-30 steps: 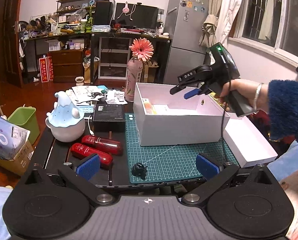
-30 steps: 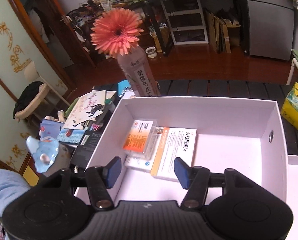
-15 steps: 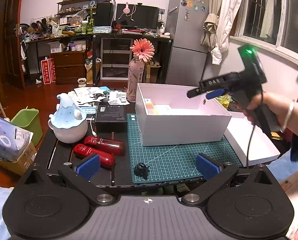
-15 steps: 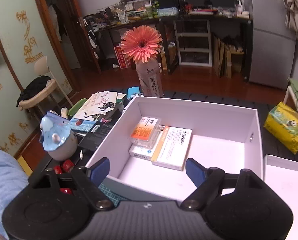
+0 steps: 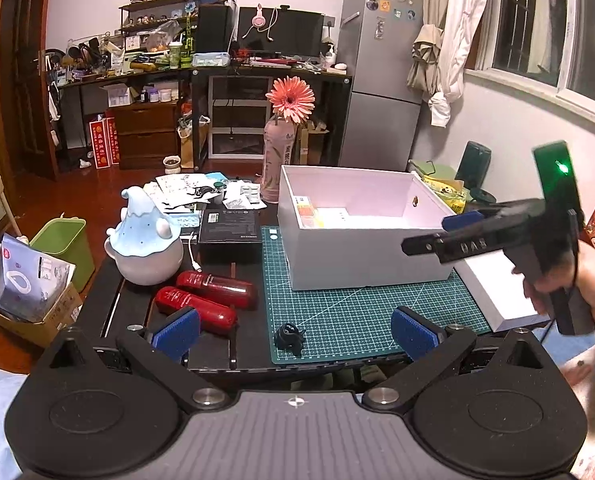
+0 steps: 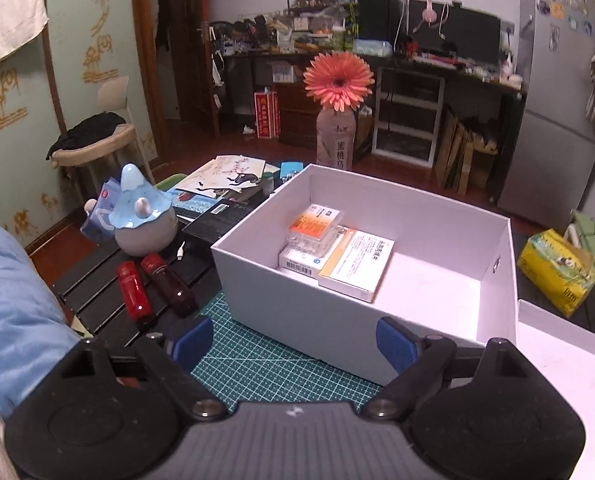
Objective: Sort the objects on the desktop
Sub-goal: 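Raise the right tool out of the white box and pull back, then move the right gripper down to the black earphone on the mat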
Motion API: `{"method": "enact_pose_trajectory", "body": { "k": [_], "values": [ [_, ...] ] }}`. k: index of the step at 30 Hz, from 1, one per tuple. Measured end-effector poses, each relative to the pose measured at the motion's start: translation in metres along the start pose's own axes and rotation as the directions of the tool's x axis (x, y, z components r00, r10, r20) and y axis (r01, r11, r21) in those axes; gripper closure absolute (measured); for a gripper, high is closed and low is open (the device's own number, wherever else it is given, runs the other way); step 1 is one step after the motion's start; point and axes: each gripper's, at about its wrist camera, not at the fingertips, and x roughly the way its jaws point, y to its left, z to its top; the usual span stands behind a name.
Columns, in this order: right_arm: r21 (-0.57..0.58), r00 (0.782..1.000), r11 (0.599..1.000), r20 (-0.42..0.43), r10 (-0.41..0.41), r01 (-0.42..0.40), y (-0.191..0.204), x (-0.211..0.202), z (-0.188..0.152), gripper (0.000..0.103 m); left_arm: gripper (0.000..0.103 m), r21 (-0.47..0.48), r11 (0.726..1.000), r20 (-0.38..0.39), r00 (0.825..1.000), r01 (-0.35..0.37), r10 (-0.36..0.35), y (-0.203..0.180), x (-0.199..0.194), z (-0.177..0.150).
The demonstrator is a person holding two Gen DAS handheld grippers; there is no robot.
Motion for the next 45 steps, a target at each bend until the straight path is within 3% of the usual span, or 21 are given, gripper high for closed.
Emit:
{"method": "enact_pose_trajectory", "body": {
  "k": [18,36,42,45],
  "values": [
    [0.110,0.998,0.993,-0.028,0.051,-0.047,0.018,-0.002,-0.068,0.013,0.000,0.020,0.999,-0.028,0.999,-0.041,0.042,-0.006,0.005,0.002],
    [-0.038,0.996,0.996,0.029,0.081,-0.080,0.050,0.001,-0.069,0.013,0.000,0.056,0.997,-0.034,0.998,-0.059,0.061,-0.013,0.006,0.003],
    [-0.085,0.994,0.991,0.033,0.108,-0.105,0.061,0.014,-0.066,0.017,0.000,0.040,0.998,-0.033,0.999,-0.039,0.040,-0.009,0.007,0.003],
    [-0.095,0.993,0.989,0.021,0.119,-0.117,0.064,0.024,-0.065,0.030,0.000,0.027,0.999,-0.026,0.999,-0.027,0.028,-0.007,0.006,0.003]
  ]
}}
